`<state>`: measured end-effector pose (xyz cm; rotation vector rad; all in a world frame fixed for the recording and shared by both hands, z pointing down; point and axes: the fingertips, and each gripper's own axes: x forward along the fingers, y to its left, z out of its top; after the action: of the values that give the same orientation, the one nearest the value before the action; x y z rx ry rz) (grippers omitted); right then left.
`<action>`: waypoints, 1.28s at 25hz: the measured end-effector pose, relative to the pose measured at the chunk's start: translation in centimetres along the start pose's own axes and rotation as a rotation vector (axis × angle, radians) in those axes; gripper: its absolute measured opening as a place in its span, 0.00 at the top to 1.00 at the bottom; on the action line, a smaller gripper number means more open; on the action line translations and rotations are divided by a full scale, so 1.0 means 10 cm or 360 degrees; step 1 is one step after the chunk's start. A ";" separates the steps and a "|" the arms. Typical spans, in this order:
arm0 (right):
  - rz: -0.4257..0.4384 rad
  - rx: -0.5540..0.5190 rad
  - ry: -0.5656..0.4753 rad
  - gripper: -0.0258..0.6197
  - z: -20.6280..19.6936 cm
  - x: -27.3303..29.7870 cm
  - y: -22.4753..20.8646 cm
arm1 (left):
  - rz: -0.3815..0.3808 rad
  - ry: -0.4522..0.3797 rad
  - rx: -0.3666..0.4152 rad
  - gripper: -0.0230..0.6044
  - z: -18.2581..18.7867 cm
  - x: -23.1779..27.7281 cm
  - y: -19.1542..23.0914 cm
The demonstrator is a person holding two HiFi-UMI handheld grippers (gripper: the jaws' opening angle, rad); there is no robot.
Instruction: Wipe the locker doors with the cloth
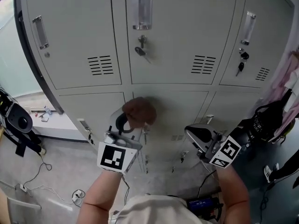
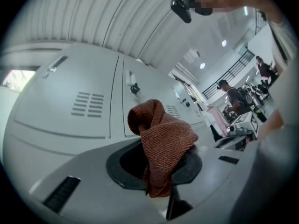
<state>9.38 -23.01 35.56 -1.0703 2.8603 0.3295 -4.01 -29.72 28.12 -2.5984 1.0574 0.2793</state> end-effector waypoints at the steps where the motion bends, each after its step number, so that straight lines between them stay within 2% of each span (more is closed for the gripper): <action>1: 0.0015 -0.0025 -0.0015 0.93 0.09 0.03 0.01 | 0.0064 -0.0039 0.0045 0.85 0.13 0.04 0.09; 3: 0.0054 -0.0059 -0.0056 0.93 0.25 0.07 0.02 | 0.0228 -0.0088 0.0191 0.85 0.33 0.10 0.29; 7: 0.0153 -0.0103 -0.0126 0.93 0.48 0.08 0.03 | 0.0636 -0.0092 0.0617 0.85 0.52 0.26 0.59; 8: 0.0168 -0.0109 -0.0132 0.93 0.51 0.04 0.01 | 0.0696 -0.0092 0.0663 0.85 0.52 0.31 0.58; 11: 0.0163 -0.0093 -0.0161 0.93 0.58 -0.10 -0.10 | 0.0786 -0.0147 0.0693 0.85 0.48 0.44 0.44; 13: 0.0150 -0.0077 -0.0189 0.93 0.62 -0.20 -0.16 | 0.0751 -0.0148 0.0709 0.85 0.46 0.57 0.24; 15: 0.0139 -0.0073 -0.0205 0.93 0.64 -0.29 -0.24 | 0.0643 -0.0138 0.0742 0.85 0.44 0.77 -0.08; 18: 0.0098 -0.0046 -0.0209 0.93 0.63 -0.43 -0.34 | 0.0454 -0.0208 0.0846 0.85 0.49 1.13 -0.64; 20: 0.0057 -0.0021 -0.0203 0.93 0.59 -0.55 -0.39 | 0.0298 -0.0181 0.0953 0.85 0.49 1.37 -1.03; 22: 0.0009 0.0001 -0.0195 0.93 0.55 -0.69 -0.46 | 0.0155 -0.0147 0.1112 0.85 0.47 1.60 -1.39; 24: -0.0052 0.0030 -0.0190 0.93 0.51 -0.83 -0.55 | 0.0090 -0.0151 0.1286 0.85 0.49 1.77 -1.64; 26: -0.0103 0.0059 -0.0194 0.93 0.49 -0.93 -0.62 | 0.0106 -0.0186 0.1398 0.85 0.59 1.87 -1.71; 28: -0.0131 0.0071 -0.0205 0.93 0.51 -1.01 -0.67 | 0.0176 -0.0229 0.1434 0.85 0.75 1.89 -1.62; 32: -0.0154 0.0069 -0.0214 0.93 0.55 -1.09 -0.68 | 0.0445 -0.0314 0.1453 0.85 0.95 1.68 -1.18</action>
<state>22.04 -19.76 30.54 -1.1284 2.6752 0.3186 15.61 -29.15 16.90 -1.5878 1.1230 0.0748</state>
